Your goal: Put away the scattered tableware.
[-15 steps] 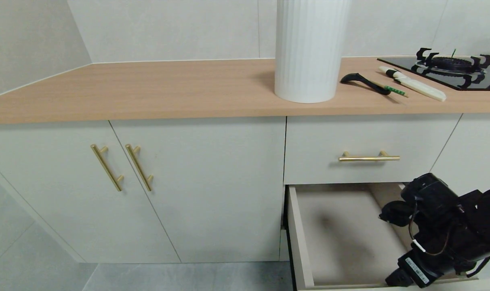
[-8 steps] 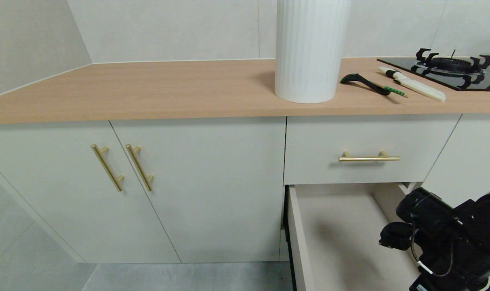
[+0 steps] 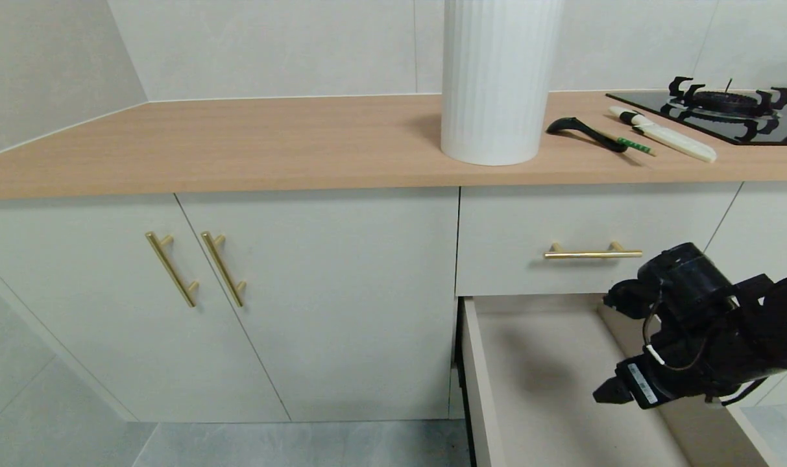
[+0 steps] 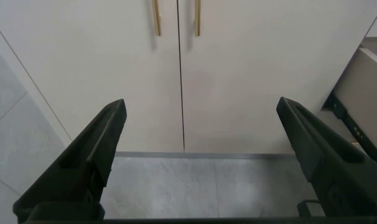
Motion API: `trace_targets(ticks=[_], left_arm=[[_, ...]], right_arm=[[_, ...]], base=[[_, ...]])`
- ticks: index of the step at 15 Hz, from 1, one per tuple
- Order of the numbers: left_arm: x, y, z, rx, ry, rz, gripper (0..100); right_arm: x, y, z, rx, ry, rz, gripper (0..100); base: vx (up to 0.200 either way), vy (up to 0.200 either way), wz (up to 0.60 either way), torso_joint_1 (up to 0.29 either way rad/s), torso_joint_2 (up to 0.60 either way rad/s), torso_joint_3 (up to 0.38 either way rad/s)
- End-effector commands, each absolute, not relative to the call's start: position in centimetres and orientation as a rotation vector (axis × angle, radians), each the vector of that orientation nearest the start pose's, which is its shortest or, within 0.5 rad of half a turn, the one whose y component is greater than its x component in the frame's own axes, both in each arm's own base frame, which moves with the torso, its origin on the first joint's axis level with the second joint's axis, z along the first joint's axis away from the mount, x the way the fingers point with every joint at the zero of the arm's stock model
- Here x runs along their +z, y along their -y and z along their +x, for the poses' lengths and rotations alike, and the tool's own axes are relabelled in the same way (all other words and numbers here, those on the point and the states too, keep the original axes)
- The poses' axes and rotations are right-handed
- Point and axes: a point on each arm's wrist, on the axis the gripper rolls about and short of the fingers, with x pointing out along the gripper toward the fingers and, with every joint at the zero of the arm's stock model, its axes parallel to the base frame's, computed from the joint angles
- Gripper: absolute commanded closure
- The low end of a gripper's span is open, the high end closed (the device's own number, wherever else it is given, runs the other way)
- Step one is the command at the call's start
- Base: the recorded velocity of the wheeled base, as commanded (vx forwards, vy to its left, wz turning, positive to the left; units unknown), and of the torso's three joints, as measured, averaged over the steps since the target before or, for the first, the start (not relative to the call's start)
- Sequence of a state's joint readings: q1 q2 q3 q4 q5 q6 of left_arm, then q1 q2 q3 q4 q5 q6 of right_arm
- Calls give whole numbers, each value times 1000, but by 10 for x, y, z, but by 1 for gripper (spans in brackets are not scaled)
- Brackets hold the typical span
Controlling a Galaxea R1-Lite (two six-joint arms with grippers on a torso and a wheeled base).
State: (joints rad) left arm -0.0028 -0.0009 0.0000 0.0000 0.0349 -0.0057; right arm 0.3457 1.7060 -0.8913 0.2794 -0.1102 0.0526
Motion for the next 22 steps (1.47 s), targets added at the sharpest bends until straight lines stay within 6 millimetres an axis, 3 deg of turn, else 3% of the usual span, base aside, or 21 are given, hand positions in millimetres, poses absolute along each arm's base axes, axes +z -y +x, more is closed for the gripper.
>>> trace_targets(ticks=[1, 10, 22], left_arm=[[75, -1, -23, 32, 0, -6, 0], [75, -1, -23, 32, 0, -6, 0], [75, -1, -23, 32, 0, -6, 0]], right_arm=[[138, -81, 253, 131, -977, -143, 0], [155, -77, 249, 81, -827, -128, 0], [153, -76, 249, 69, -820, -132, 0]], base=[[0, 0, 0, 0, 0, 0], [0, 0, 0, 4, -15, -11], [0, 0, 0, 142, -421, -281]])
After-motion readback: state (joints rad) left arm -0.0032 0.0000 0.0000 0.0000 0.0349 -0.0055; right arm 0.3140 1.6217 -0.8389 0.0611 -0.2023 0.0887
